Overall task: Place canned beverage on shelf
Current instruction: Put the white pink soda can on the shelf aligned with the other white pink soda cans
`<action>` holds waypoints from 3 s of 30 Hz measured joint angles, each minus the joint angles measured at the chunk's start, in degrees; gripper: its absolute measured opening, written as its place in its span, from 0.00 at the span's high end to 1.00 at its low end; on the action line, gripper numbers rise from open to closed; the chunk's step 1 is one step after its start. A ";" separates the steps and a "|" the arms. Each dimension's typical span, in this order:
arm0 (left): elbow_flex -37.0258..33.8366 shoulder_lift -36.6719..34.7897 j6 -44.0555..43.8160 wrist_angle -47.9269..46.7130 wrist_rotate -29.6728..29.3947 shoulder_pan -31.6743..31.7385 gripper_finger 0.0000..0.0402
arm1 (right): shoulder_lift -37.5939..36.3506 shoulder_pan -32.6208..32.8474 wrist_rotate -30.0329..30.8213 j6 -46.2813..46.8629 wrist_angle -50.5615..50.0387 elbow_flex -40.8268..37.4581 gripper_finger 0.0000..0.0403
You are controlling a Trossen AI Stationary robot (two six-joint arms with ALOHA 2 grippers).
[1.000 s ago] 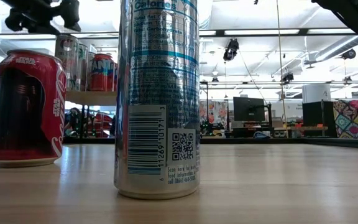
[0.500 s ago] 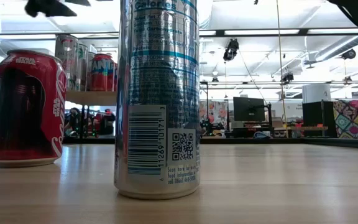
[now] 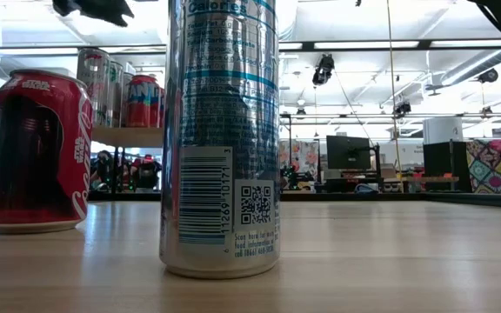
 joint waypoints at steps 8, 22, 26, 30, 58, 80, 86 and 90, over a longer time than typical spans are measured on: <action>5.45 4.45 -13.71 -20.24 2.36 -3.10 0.77 | -1.14 0.27 -0.06 0.00 -3.80 -0.16 0.58; 16.95 5.54 -31.98 -45.42 4.47 -2.92 1.00 | -4.33 -0.57 -0.01 -0.72 -10.16 -0.31 0.89; 18.52 4.85 -31.75 -45.36 2.59 -2.03 1.00 | -5.03 -0.93 -0.10 -2.29 -9.89 -0.31 0.94; 19.60 4.12 -29.81 -45.40 1.40 -0.63 1.00 | -4.74 -2.48 -0.83 -4.91 -7.97 -0.57 0.97; 4.23 -1.26 -8.38 -43.63 5.62 2.19 1.00 | -2.76 -11.37 -14.90 -11.12 48.72 -24.82 0.98; 0.72 -7.59 -2.75 -36.76 -1.70 2.19 1.00 | 10.00 -10.77 -13.61 -2.12 58.25 -16.83 0.98; 0.69 -8.24 -1.05 -34.32 -3.19 2.19 1.00 | 12.89 -10.52 -13.52 -1.68 57.60 -12.40 0.98; 0.49 -8.31 -0.34 -33.18 -3.24 2.19 1.00 | 13.70 -10.52 -13.38 -2.02 55.84 -10.25 0.98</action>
